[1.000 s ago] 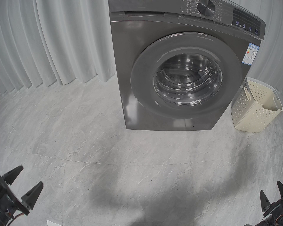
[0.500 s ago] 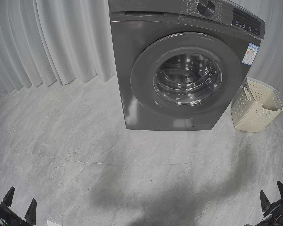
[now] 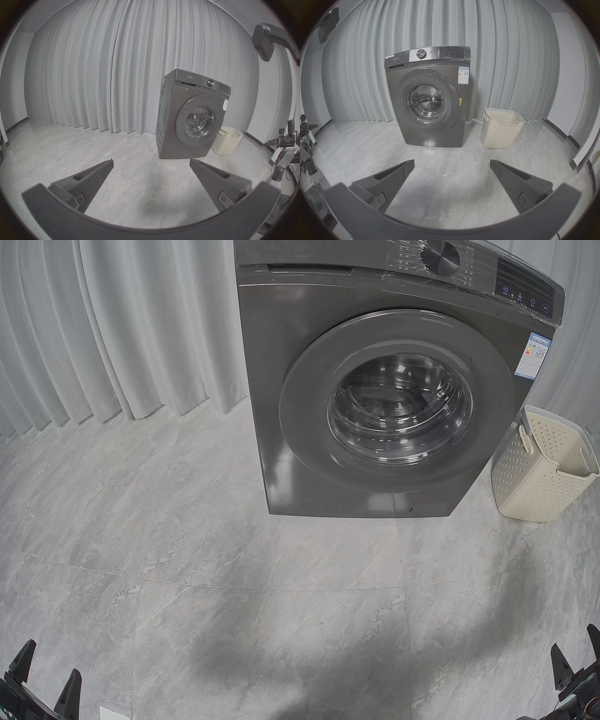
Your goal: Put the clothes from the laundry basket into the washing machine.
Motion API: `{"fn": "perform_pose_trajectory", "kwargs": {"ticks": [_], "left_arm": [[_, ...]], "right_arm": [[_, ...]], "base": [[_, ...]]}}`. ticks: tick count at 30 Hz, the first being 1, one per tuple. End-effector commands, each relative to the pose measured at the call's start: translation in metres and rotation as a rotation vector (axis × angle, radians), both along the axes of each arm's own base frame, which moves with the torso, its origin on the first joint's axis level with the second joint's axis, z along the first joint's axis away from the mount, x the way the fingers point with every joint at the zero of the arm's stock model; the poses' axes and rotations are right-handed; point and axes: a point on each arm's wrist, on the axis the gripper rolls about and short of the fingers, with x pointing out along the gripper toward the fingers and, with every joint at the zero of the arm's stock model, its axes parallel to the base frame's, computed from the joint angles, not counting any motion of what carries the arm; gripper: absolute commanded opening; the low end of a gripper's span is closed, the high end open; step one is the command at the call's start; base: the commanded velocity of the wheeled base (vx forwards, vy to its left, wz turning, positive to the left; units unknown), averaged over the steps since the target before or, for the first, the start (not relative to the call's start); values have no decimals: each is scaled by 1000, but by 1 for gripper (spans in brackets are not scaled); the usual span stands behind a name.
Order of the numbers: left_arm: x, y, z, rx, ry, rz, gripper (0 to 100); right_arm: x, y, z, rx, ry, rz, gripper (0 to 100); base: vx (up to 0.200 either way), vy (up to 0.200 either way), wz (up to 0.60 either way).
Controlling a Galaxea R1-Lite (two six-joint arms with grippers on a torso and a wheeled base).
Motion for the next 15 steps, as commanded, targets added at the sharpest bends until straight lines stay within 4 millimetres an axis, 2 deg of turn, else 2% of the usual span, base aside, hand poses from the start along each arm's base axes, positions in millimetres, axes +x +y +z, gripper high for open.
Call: {"fn": "perform_pose_trajectory", "kwargs": {"ticks": [1, 5, 14, 15], "left_arm": [[0, -1, -5, 0, 5, -25, 100], [0, -1, -5, 2, 4, -35, 100], [0, -1, -5, -9, 6, -33, 100], [0, -1, -5, -17, 5, -29, 100]], "right_arm": [[1, 0, -5, 1, 18, 2, 100], [1, 0, -5, 0, 22, 2, 100], [1, 0, -5, 0, 20, 0, 100], [1, 0, -5, 2, 15, -2, 100]], "base": [[0, -200, 0], [0, -200, 0], [0, 0, 0], [200, 0, 0]]}}
